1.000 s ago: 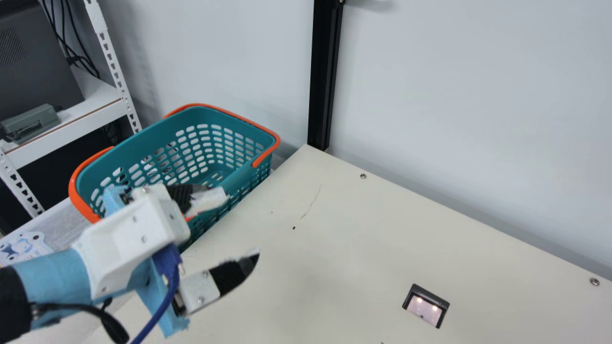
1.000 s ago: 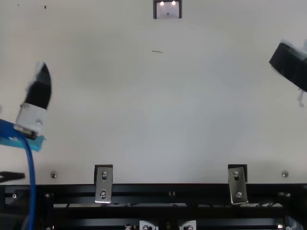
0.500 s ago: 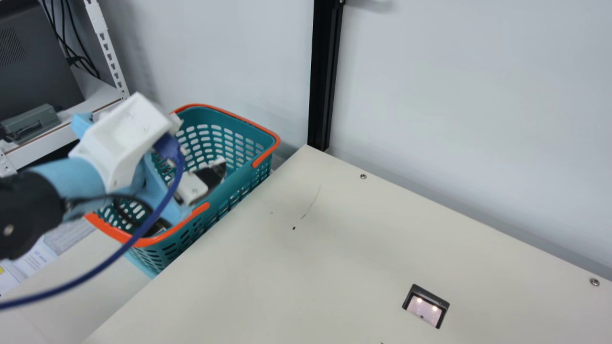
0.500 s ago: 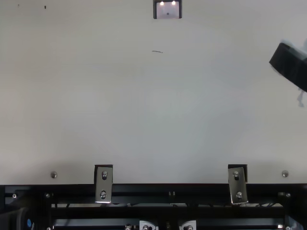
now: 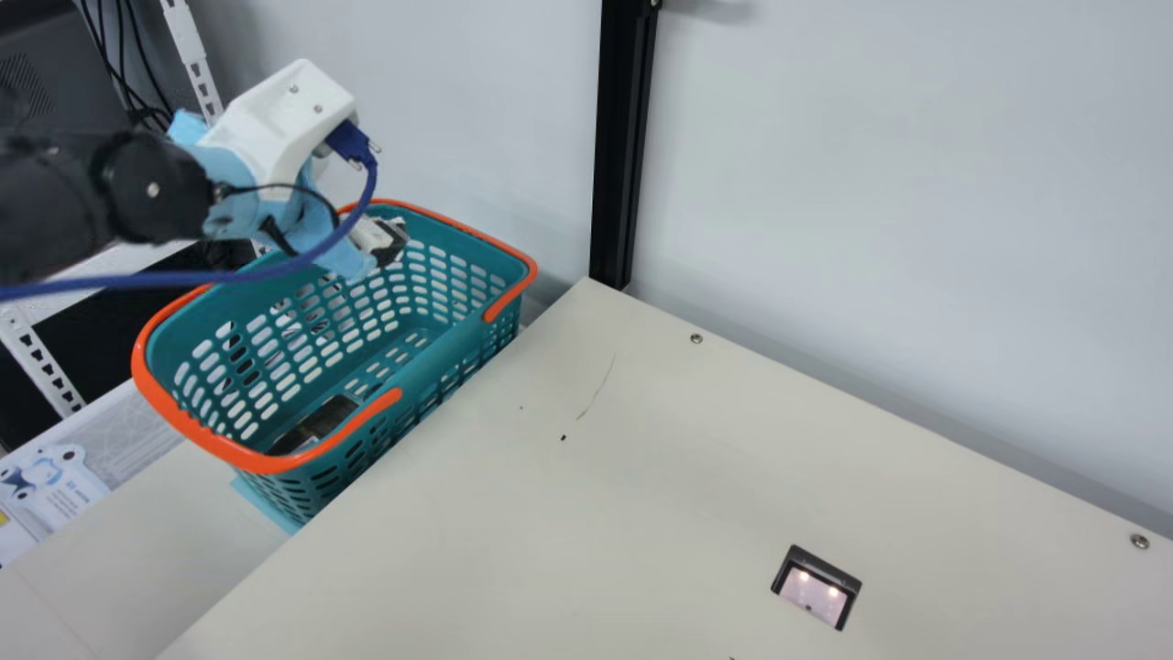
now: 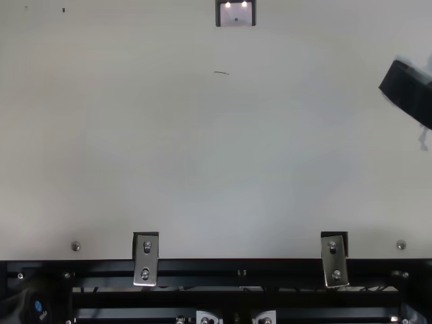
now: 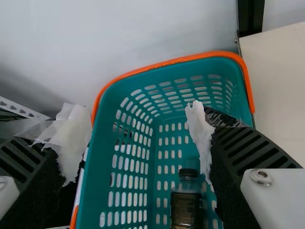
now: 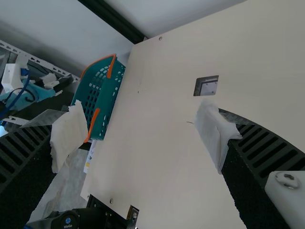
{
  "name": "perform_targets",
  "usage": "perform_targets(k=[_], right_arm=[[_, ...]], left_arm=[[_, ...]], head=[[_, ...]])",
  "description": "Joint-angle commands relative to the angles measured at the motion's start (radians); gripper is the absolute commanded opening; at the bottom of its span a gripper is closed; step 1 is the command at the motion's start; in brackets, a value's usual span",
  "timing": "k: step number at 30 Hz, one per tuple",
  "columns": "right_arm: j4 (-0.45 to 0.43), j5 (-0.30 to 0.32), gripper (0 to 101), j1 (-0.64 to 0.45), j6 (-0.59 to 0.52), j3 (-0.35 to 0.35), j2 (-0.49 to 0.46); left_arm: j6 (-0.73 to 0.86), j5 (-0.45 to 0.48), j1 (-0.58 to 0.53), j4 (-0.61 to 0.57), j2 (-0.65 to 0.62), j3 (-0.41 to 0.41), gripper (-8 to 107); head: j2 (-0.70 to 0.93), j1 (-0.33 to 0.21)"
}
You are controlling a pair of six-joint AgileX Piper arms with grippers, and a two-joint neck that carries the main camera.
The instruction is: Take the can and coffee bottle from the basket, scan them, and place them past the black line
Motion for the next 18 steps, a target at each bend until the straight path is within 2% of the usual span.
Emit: perform_targets(k=[1,9,18], right_arm=[[0.0,0.0,101,0.0,0.0,0.0,0.0],[0.0,0.0,101,0.0,0.0,0.0,0.0],[0.0,0.0,101,0.0,0.0,0.0,0.0]], left_arm=[[0.014,0.054,0.007,-0.035,0.092,-0.092,90],[0.03,0.17,0.05,-0.117,0.27,-0.238,90],[0.023,0.243,0.075,-0.122,0.444,-0.32,90]], head=[[0.014,-0.026],[0.014,-0.026],[0.014,-0.026]])
